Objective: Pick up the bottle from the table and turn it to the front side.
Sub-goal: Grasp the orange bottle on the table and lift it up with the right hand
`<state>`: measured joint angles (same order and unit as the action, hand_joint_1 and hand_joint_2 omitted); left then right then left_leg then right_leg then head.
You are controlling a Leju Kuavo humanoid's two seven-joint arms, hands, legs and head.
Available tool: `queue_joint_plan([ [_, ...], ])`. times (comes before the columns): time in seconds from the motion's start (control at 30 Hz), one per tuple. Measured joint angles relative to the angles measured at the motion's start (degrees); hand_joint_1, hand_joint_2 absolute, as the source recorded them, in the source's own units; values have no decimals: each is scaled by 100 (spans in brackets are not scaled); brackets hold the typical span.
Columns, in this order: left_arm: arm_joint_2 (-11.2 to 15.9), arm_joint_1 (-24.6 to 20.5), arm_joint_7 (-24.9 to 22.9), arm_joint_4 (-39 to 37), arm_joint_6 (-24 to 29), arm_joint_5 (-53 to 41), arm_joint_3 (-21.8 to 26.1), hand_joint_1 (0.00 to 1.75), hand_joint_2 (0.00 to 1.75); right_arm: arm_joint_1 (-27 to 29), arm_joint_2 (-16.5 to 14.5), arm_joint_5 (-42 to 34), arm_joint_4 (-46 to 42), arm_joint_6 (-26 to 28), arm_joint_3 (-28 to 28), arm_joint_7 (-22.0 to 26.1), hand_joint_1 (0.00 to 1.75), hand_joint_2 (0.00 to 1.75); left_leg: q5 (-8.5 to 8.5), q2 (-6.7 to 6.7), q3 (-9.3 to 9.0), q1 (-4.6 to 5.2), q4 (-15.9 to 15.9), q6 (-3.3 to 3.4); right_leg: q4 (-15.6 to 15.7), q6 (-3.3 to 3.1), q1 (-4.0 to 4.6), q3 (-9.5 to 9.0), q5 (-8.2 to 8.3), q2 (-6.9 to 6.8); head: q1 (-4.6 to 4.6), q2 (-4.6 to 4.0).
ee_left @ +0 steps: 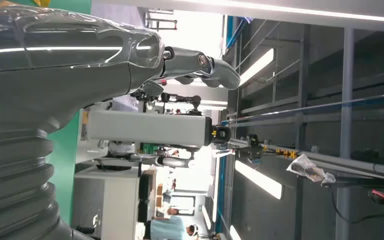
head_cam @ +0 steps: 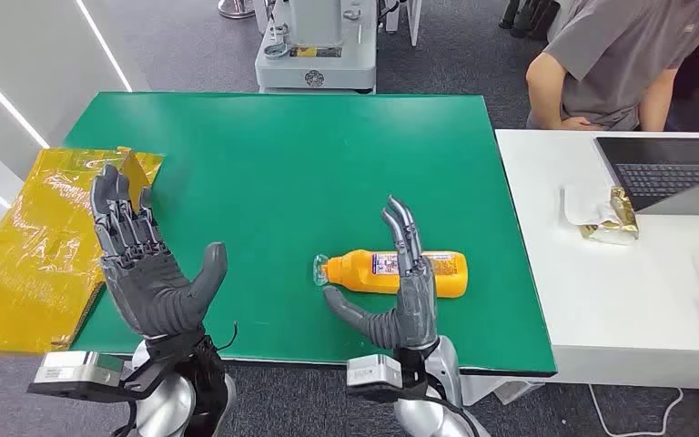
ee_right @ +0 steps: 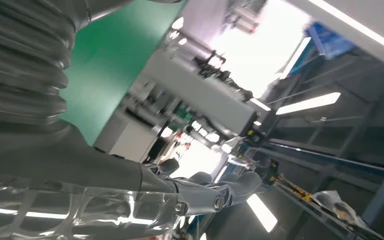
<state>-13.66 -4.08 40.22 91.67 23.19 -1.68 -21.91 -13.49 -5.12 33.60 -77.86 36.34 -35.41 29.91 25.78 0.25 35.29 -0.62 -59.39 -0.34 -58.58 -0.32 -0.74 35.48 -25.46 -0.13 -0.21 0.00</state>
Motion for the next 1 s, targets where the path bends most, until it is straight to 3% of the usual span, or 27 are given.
queue_joint_plan([
  [0.13, -5, 37, 0, 0, -156, 2, 41, 0, 175, -70, 322, 383, 148, -342, 264, -275, 0, 175, 0, -4, 0, 1, -2, 1, 1, 3, -1, -3, 2, -4, 1, 0],
  [0.37, -24, 135, 0, 2, -529, -38, 186, 0, 175, -288, 1355, 586, 484, -1900, 761, -386, 0, 175, 1, -5, 3, 4, -4, 5, 2, 6, -4, -4, 4, -8, 0, 0],
  [0.7, -36, 178, 0, 2, -878, -64, 259, 0, 175, -1882, 3103, 138, 1075, -4771, 1074, -220, 0, 175, -12, -14, 9, 9, -12, 24, 0, 10, -9, -3, 17, -17, -1, 0],
  [0.8, -38, 178, 0, 2, -884, -69, 259, 0, 175, -2515, 3335, 38, 1278, -5394, 1046, -270, 0, 175, -13, -14, 9, 8, -12, 24, -1, 11, -9, -3, 17, -17, 0, 0],
  [1.0, -40, 178, 0, 1, -888, -44, 259, 0, 175, -3603, 3393, -82, 1891, -6077, 829, -283, 0, 175, -15, -19, 7, 6, -12, 23, -2, 11, -6, -3, 17, -21, -1, 0],
])
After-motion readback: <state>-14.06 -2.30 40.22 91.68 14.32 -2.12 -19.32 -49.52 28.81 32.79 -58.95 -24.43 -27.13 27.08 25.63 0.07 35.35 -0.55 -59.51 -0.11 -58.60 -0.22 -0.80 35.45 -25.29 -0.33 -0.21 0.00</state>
